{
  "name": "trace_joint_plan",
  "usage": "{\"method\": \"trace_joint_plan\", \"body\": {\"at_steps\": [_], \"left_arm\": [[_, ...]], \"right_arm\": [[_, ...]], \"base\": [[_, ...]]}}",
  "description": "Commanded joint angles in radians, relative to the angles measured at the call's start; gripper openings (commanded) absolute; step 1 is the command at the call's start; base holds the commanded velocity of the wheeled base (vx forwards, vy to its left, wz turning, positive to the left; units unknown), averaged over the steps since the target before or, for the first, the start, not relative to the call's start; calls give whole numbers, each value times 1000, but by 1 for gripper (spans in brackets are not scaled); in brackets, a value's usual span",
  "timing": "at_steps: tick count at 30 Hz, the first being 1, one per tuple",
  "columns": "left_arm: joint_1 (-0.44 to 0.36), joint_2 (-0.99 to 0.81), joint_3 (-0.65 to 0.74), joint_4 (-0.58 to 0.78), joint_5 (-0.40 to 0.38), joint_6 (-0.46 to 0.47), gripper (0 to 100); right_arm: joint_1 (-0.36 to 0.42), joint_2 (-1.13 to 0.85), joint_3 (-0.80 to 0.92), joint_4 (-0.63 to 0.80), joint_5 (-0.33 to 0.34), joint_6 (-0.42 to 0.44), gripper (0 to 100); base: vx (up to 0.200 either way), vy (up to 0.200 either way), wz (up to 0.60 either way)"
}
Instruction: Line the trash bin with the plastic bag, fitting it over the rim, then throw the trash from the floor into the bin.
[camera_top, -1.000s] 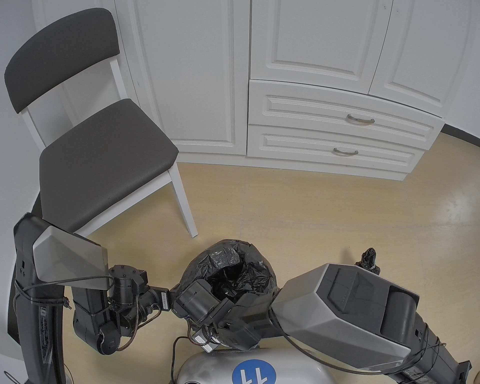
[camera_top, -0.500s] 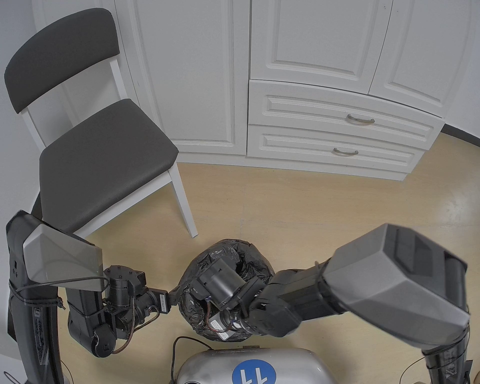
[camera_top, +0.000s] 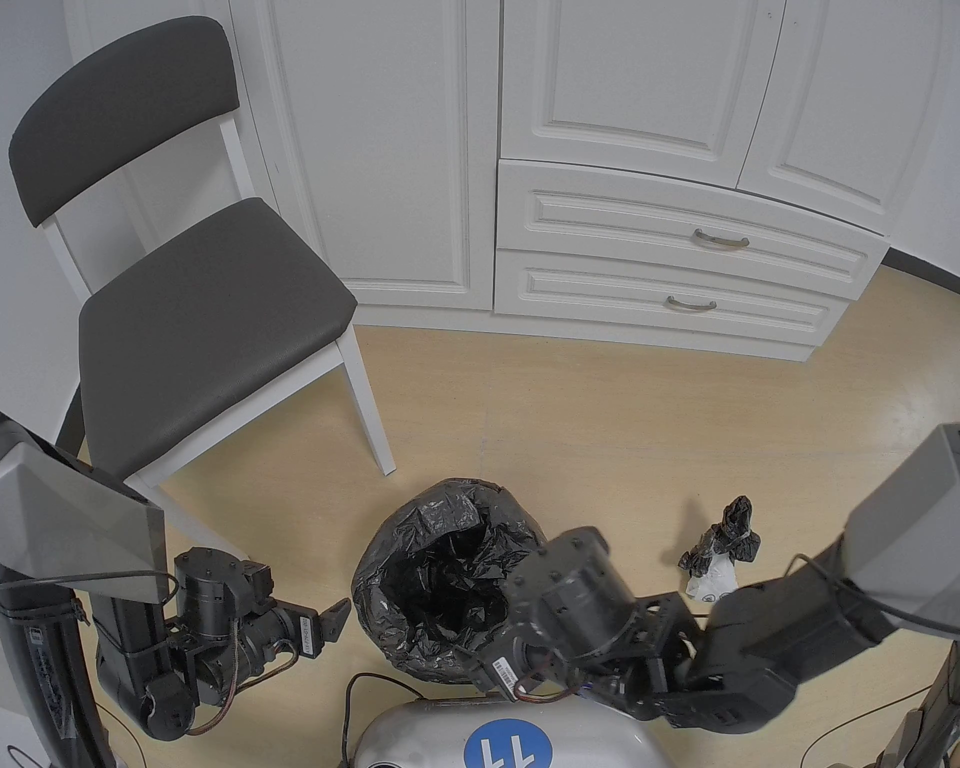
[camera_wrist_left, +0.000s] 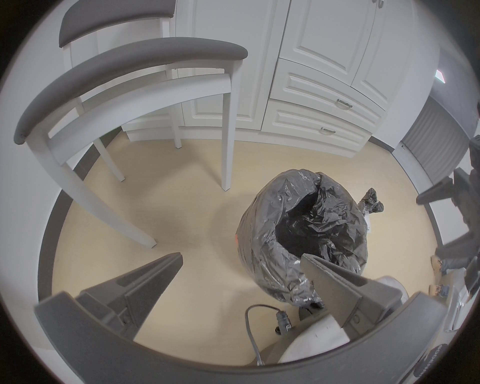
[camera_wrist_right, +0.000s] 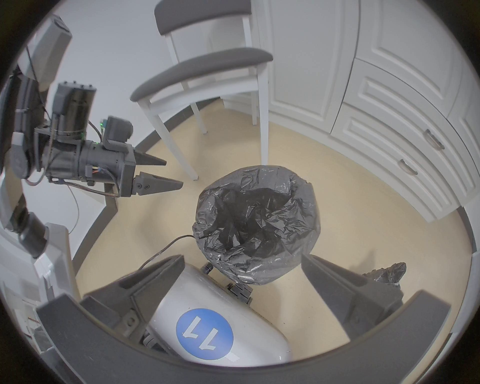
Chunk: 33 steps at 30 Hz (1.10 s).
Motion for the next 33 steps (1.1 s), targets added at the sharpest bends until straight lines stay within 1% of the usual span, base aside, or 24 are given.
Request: {"method": "trace_joint_plan", "body": {"at_steps": [1,3,6,9,12,15,18,20,21,22,23,25,27,29,33], "left_arm": [[-11,-120,100,1,35,-42,100],[-4,-155,100,1,43,-45,100],[20,-206,99,-1,38,-45,100],[43,-252,93,-1,35,-47,100],[53,-298,90,-1,20,-40,100],[52,-322,94,1,17,-40,100],[46,-344,99,1,20,-24,100],[47,-354,96,1,23,33,100],[52,-365,91,1,23,67,100],[53,-373,88,1,23,87,100],[53,-388,82,1,21,107,100],[47,-407,71,1,23,119,100],[44,-417,70,1,23,121,100],[38,-449,70,1,23,121,100],[32,-515,73,15,31,130,100]], "right_arm": [[4,-224,317,-362,12,-12,100],[-11,-261,374,-454,6,-32,100],[-63,-345,435,-448,-3,-87,100],[-102,-430,482,-463,2,-87,100],[-148,-494,487,-463,11,-90,100],[-154,-523,482,-463,11,-92,100],[-174,-588,484,-442,-7,-109,100],[-203,-609,482,-433,-37,-158,100],[-220,-626,479,-424,-73,-199,100],[-224,-638,479,-419,-100,-222,100],[-223,-660,478,-413,-141,-257,100],[-214,-690,482,-411,-178,-294,100],[-210,-706,487,-411,-187,-313,100],[-198,-747,509,-413,-199,-360,100],[-214,-758,558,-424,-190,-411,100]], "base": [[0,0,0],[0,0,0],[0,0,0],[0,0,0],[0,0,0],[0,0,0],[0,0,0],[0,0,0],[0,0,0],[0,0,0],[0,0,0],[0,0,0],[0,0,0],[0,0,0],[0,0,0]]}}
